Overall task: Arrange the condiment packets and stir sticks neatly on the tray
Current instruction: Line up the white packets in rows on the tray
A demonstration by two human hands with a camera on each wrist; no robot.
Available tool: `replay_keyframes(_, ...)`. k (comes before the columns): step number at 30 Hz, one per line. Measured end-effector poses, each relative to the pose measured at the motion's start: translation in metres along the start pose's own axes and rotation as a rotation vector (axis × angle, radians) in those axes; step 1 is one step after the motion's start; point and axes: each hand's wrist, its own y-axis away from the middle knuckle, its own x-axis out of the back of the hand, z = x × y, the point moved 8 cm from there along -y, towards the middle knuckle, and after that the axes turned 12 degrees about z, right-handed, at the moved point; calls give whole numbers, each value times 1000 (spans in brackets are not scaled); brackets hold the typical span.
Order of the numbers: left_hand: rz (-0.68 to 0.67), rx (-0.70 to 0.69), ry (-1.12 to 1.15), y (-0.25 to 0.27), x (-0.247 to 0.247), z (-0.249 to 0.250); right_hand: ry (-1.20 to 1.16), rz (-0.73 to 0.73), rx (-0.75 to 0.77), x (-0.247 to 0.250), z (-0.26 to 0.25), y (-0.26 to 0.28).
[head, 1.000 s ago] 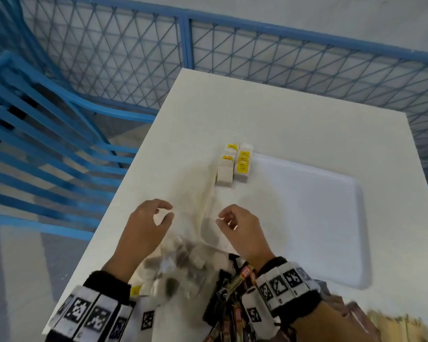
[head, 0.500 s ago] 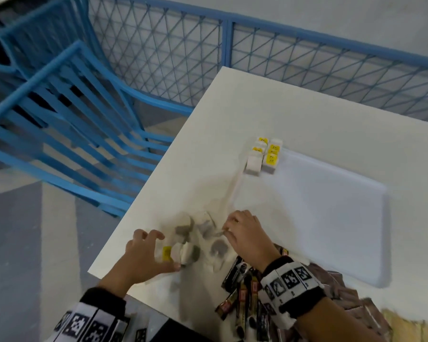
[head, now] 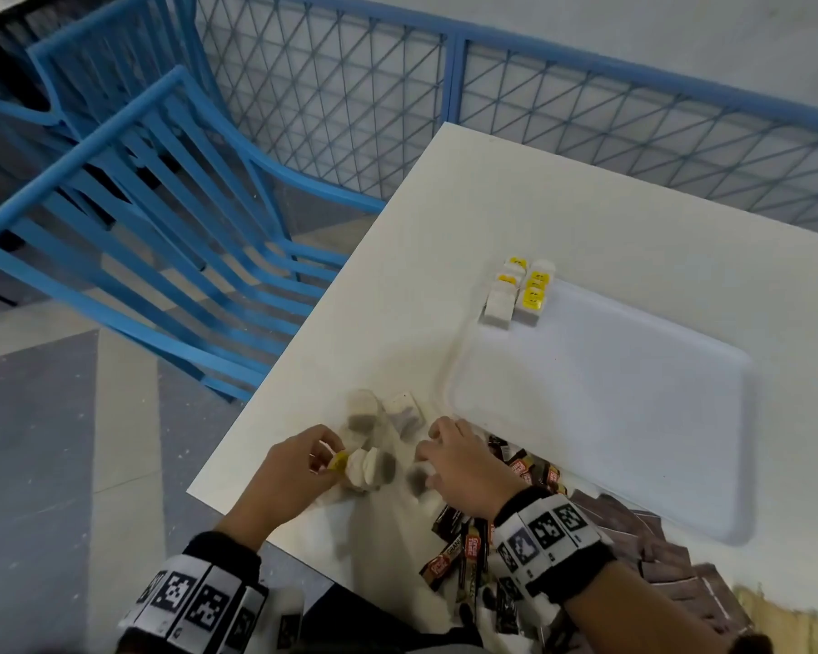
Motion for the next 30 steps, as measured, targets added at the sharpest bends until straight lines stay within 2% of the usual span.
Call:
replay_keyframes(9,51,13,204,2,9,-1,-14,51,-55,-1,-2,-5)
replay_keyframes(13,104,5,267,0,15,-2,-33,45,64,14,-18,0)
replay_keyframes(17,68,27,326,1,8,-1,-82,2,236,11,-42,-5)
replay_keyframes(20,33,50,395,3,3,4,-143,-14,294,1,-55,-14)
replay_keyframes(23,28,59,445,5,3,6,-312,67,261,0,-59,-23)
replay_keyframes(30,104,83,447,5,20,-6,-539,89,60,15,-41,-19)
